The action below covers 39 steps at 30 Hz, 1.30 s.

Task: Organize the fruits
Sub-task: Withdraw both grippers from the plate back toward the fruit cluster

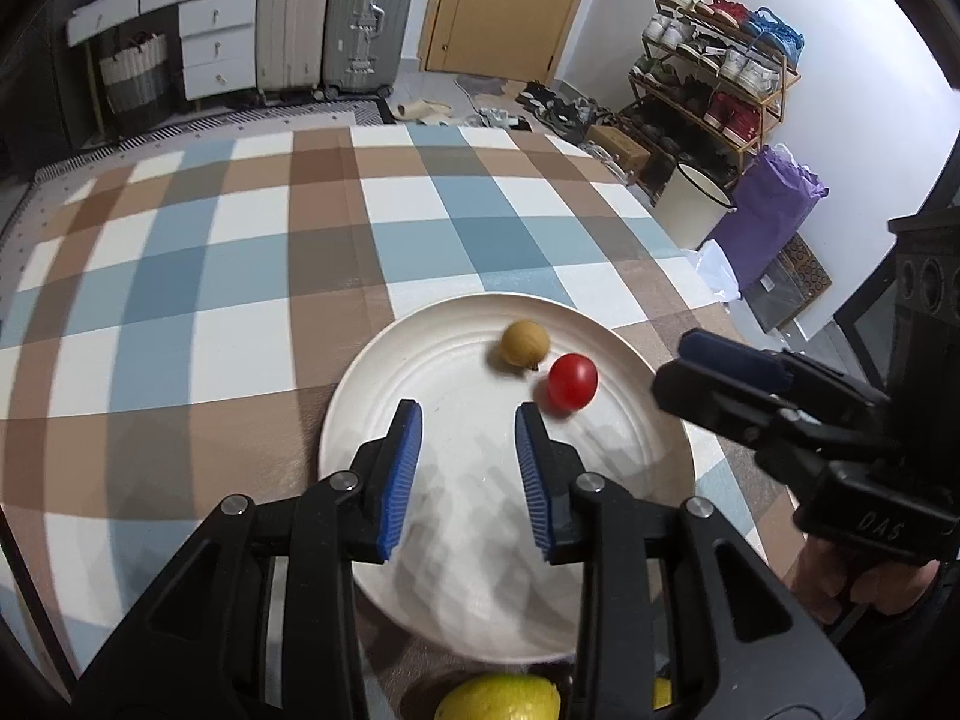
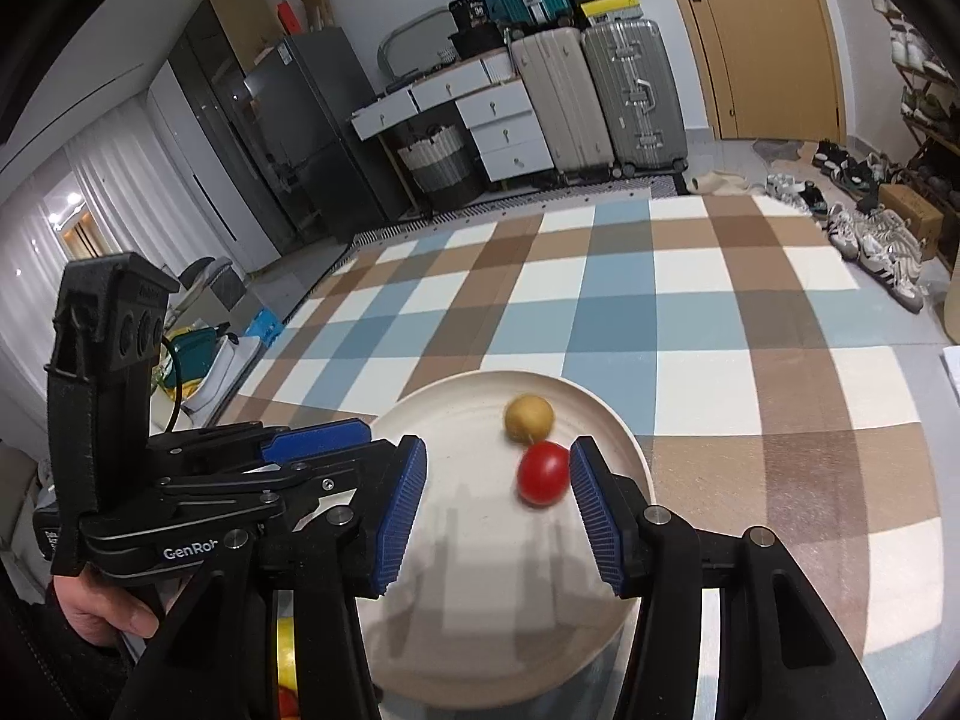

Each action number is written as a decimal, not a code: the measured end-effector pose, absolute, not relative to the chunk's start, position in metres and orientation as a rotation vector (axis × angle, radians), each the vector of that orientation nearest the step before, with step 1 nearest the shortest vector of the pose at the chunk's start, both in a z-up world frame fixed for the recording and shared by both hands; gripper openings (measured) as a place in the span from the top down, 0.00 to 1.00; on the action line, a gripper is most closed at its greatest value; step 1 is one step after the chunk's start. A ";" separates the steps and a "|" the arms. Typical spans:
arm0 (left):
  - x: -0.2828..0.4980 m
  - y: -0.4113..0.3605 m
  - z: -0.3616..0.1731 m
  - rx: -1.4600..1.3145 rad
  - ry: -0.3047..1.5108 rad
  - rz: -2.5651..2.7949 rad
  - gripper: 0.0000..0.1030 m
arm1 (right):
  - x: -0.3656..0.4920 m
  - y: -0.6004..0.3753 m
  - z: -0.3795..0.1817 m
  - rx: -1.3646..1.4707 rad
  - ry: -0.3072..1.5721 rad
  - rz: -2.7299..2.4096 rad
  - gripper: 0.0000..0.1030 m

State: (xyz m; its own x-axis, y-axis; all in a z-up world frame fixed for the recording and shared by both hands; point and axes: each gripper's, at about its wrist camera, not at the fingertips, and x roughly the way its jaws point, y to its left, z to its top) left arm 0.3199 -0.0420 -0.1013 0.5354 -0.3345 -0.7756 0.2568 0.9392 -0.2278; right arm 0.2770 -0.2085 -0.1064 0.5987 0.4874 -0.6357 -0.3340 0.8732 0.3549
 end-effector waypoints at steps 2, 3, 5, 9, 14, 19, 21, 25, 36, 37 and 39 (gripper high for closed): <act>0.311 -0.040 -0.097 -0.088 0.932 -0.345 0.72 | 0.269 -0.208 -0.100 0.196 0.783 0.468 0.50; 0.306 -0.039 -0.094 -0.087 0.924 -0.341 0.71 | 0.265 -0.208 -0.097 0.190 0.779 0.460 0.50; 0.295 -0.036 -0.088 -0.084 0.908 -0.334 0.67 | 0.258 -0.208 -0.093 0.184 0.771 0.454 0.50; 0.271 -0.034 -0.076 -0.071 0.872 -0.325 0.60 | 0.237 -0.206 -0.084 0.169 0.744 0.454 0.50; 0.242 -0.032 -0.063 -0.058 0.838 -0.309 0.49 | 0.213 -0.202 -0.078 0.153 0.718 0.464 0.42; 0.211 -0.028 -0.053 -0.049 0.801 -0.277 0.33 | 0.188 -0.200 -0.074 0.139 0.712 0.451 0.39; 0.200 -0.027 -0.050 -0.050 0.791 -0.272 0.30 | 0.178 -0.200 -0.073 0.138 0.703 0.453 0.37; 0.176 -0.024 -0.048 -0.048 0.788 -0.264 0.26 | 0.157 -0.199 -0.070 0.140 0.680 0.462 0.30; 0.121 -0.008 -0.043 -0.063 0.755 -0.224 0.17 | 0.112 -0.200 -0.072 0.173 0.642 0.473 0.16; 0.117 -0.006 -0.044 -0.072 0.755 -0.222 0.17 | 0.109 -0.200 -0.073 0.173 0.644 0.475 0.16; 0.111 0.000 -0.048 -0.084 0.757 -0.210 0.15 | 0.103 -0.199 -0.075 0.169 0.650 0.475 0.16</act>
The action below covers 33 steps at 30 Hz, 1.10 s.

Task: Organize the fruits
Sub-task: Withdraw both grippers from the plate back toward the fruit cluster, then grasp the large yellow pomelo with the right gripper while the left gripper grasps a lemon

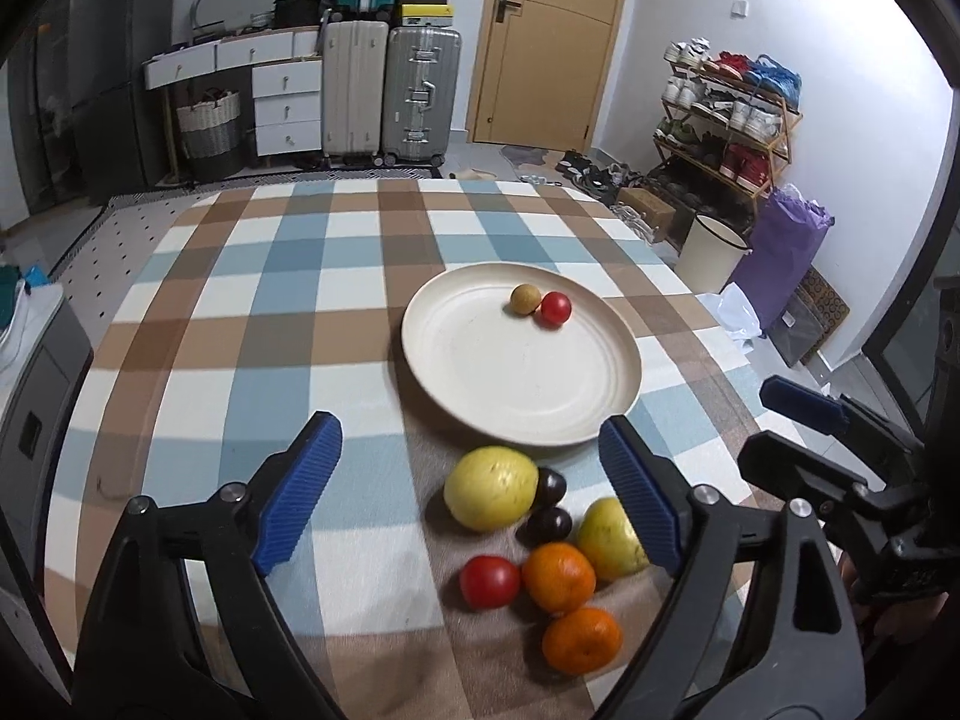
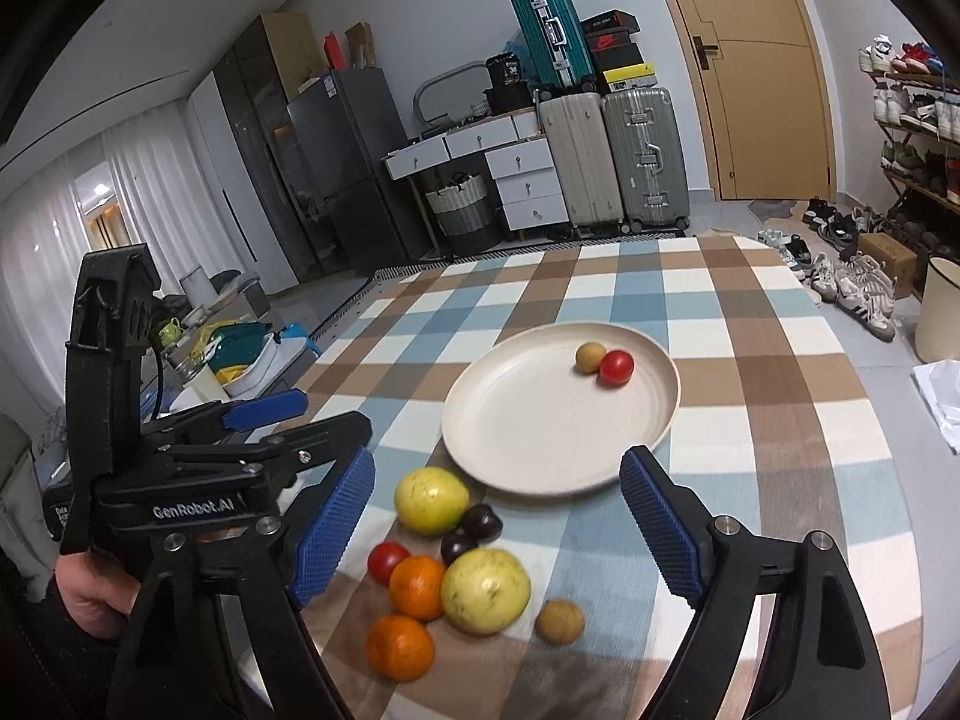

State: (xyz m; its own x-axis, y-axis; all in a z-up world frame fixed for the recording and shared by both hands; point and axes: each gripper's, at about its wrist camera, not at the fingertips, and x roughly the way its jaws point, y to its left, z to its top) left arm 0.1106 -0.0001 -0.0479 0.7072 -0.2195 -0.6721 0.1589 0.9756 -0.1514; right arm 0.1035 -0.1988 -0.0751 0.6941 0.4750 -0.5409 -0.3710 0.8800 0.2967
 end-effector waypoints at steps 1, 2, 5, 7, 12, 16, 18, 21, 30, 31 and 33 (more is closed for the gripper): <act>0.107 0.002 -0.049 -0.086 0.759 -0.208 0.14 | 0.100 -0.198 -0.077 0.167 0.655 0.473 0.16; 0.103 0.004 -0.052 -0.087 0.761 -0.200 0.12 | 0.097 -0.198 -0.080 0.166 0.661 0.474 0.16; 0.095 0.008 -0.059 -0.090 0.756 -0.167 0.01 | 0.091 -0.197 -0.088 0.165 0.681 0.472 0.16; 0.091 0.010 -0.064 -0.093 0.754 -0.162 0.01 | 0.088 -0.196 -0.095 0.169 0.699 0.474 0.16; 0.086 0.012 -0.075 -0.100 0.774 -0.158 0.01 | 0.084 -0.191 -0.112 0.163 0.737 0.479 0.16; 0.083 0.014 -0.083 -0.107 0.780 -0.156 0.01 | 0.083 -0.186 -0.120 0.154 0.757 0.486 0.16; 0.083 0.014 -0.088 -0.108 0.800 -0.154 0.01 | 0.084 -0.185 -0.123 0.158 0.768 0.495 0.16; 0.082 0.016 -0.092 -0.108 0.797 -0.142 0.01 | 0.085 -0.182 -0.129 0.153 0.783 0.502 0.16; 0.083 0.022 -0.113 -0.122 0.827 -0.138 0.01 | 0.094 -0.175 -0.142 0.138 0.815 0.507 0.18; 0.083 0.023 -0.115 -0.123 0.828 -0.139 0.01 | 0.094 -0.175 -0.143 0.136 0.818 0.508 0.20; 0.083 0.024 -0.116 -0.126 0.829 -0.138 0.01 | 0.096 -0.173 -0.145 0.126 0.824 0.505 0.21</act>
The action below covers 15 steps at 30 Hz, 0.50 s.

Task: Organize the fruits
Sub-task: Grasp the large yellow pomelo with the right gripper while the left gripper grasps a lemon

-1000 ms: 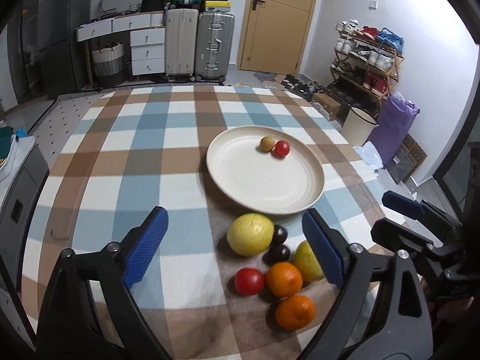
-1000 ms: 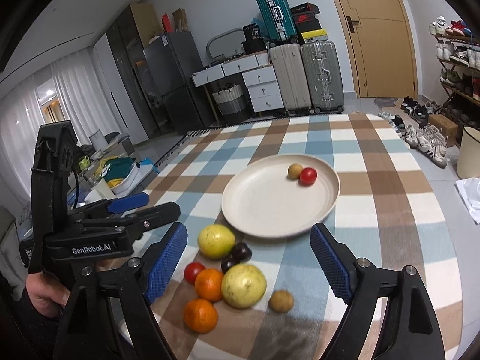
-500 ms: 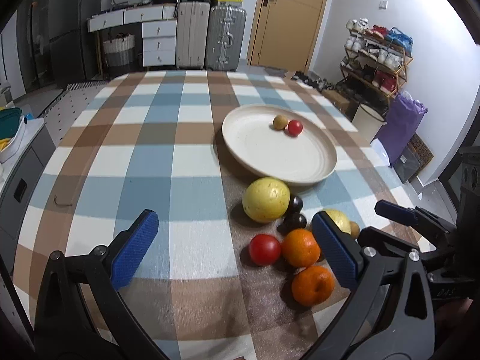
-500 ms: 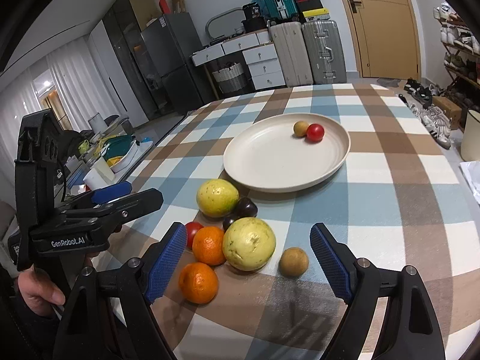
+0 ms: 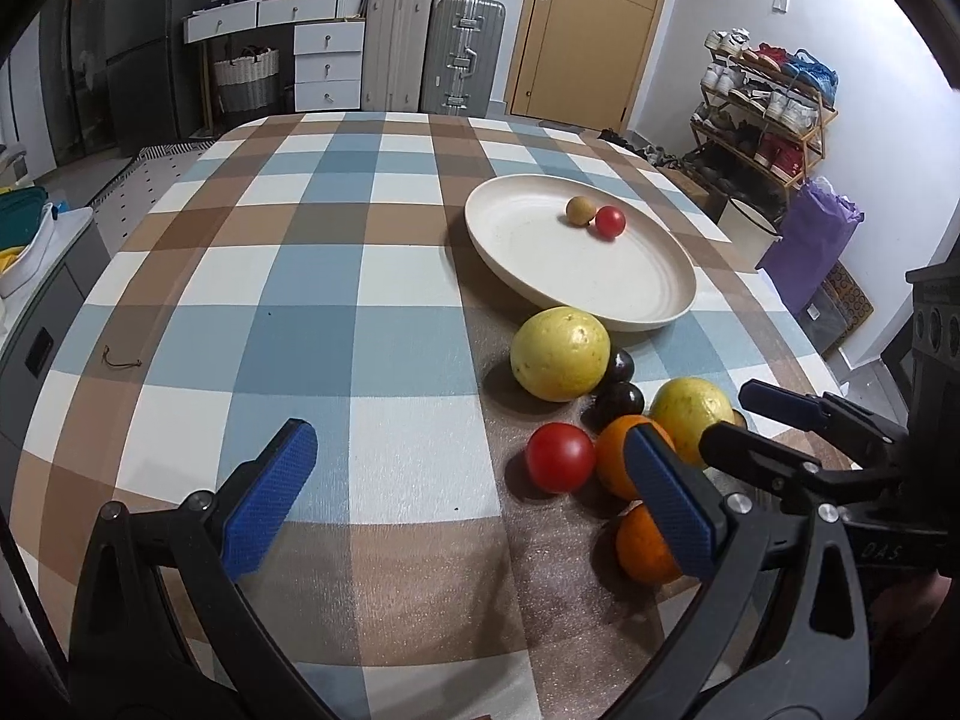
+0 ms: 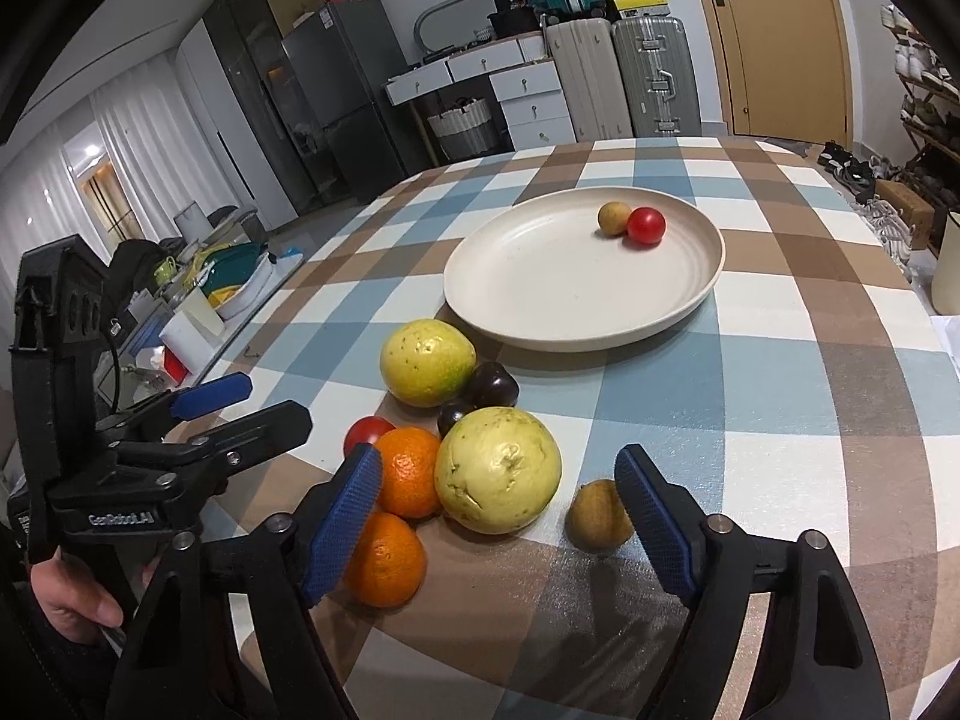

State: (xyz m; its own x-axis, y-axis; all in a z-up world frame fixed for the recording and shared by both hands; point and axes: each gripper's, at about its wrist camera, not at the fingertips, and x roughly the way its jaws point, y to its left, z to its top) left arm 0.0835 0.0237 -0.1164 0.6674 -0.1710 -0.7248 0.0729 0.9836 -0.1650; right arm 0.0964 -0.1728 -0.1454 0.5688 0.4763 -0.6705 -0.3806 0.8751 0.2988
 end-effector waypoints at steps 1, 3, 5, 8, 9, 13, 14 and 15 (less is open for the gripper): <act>0.083 0.024 -0.117 -0.128 0.831 -0.139 0.01 | 0.097 -0.172 -0.146 0.122 0.825 0.504 0.22; 0.083 0.025 -0.118 -0.130 0.832 -0.142 0.01 | 0.099 -0.171 -0.147 0.115 0.828 0.502 0.24; 0.083 0.025 -0.120 -0.131 0.835 -0.143 0.01 | 0.101 -0.169 -0.148 0.105 0.831 0.504 0.27; 0.082 0.025 -0.121 -0.134 0.841 -0.149 0.01 | 0.104 -0.164 -0.150 0.083 0.841 0.514 0.49; 0.082 0.025 -0.121 -0.135 0.843 -0.149 0.01 | 0.105 -0.162 -0.151 0.070 0.852 0.511 0.51; 0.082 0.026 -0.123 -0.143 0.849 -0.151 0.01 | 0.109 -0.161 -0.153 0.081 0.866 0.523 0.52; 0.082 0.027 -0.123 -0.143 0.849 -0.151 0.01 | 0.110 -0.161 -0.153 0.084 0.867 0.525 0.52; 0.082 0.027 -0.124 -0.144 0.850 -0.152 0.01 | 0.110 -0.162 -0.153 0.085 0.866 0.525 0.52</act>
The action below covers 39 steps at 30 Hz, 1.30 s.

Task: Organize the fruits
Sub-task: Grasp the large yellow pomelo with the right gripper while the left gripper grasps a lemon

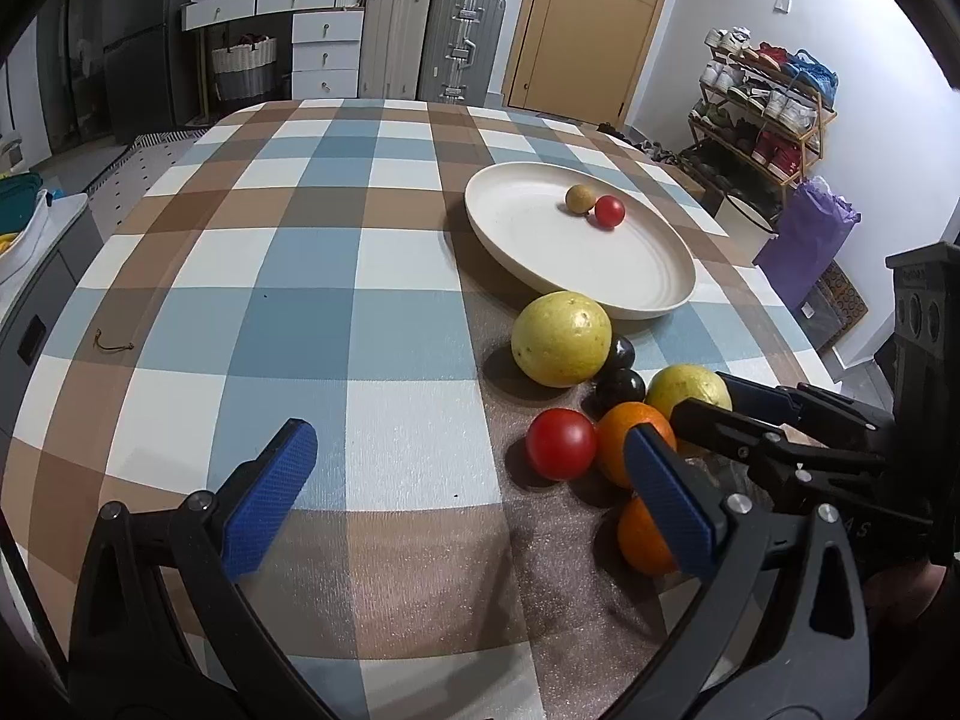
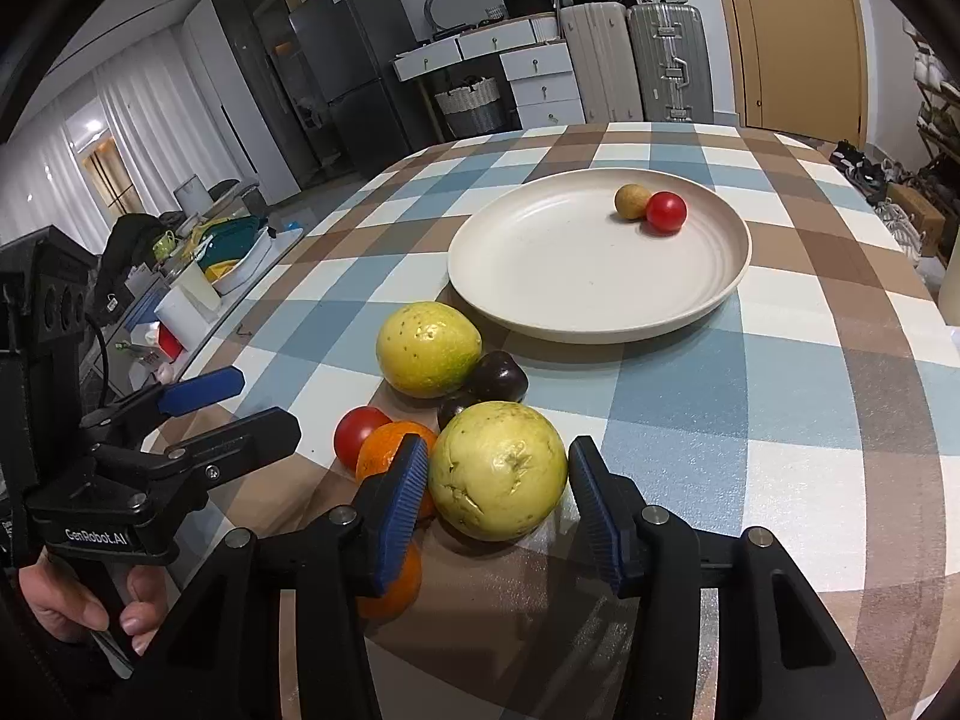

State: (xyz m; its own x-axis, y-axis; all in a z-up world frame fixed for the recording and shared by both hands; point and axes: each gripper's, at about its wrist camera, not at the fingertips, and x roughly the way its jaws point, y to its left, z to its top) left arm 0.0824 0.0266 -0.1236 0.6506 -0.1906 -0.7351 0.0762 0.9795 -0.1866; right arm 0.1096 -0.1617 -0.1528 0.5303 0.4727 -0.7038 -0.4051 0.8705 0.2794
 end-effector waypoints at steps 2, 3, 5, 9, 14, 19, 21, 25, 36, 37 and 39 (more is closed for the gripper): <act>0.082 0.027 -0.124 -0.144 0.850 -0.151 0.01 | 0.108 -0.161 -0.152 0.081 0.861 0.518 0.52; 0.082 0.027 -0.124 -0.146 0.850 -0.151 0.01 | 0.107 -0.160 -0.152 0.078 0.857 0.516 0.52; 0.083 0.027 -0.124 -0.146 0.851 -0.151 0.01 | 0.106 -0.160 -0.151 0.080 0.853 0.517 0.52; 0.084 0.027 -0.125 -0.148 0.853 -0.148 0.01 | 0.104 -0.162 -0.147 0.092 0.842 0.522 0.52; 0.088 0.027 -0.126 -0.146 0.856 -0.151 0.01 | 0.103 -0.167 -0.143 0.117 0.824 0.523 0.53; 0.094 0.027 -0.125 -0.143 0.856 -0.158 0.01 | 0.101 -0.172 -0.139 0.141 0.802 0.530 0.53; 0.098 0.026 -0.125 -0.143 0.858 -0.165 0.01 | 0.101 -0.175 -0.137 0.151 0.796 0.535 0.53; 0.107 0.024 -0.125 -0.147 0.867 -0.184 0.01 | 0.100 -0.179 -0.133 0.173 0.777 0.530 0.53; 0.139 0.026 -0.133 -0.207 0.906 -0.230 0.01 | 0.102 -0.188 -0.128 0.228 0.751 0.529 0.54; 0.141 0.026 -0.134 -0.211 0.909 -0.232 0.01 | 0.102 -0.189 -0.127 0.229 0.746 0.534 0.60; 0.146 0.025 -0.136 -0.219 0.918 -0.244 0.01 | 0.101 -0.188 -0.124 0.227 0.729 0.542 0.62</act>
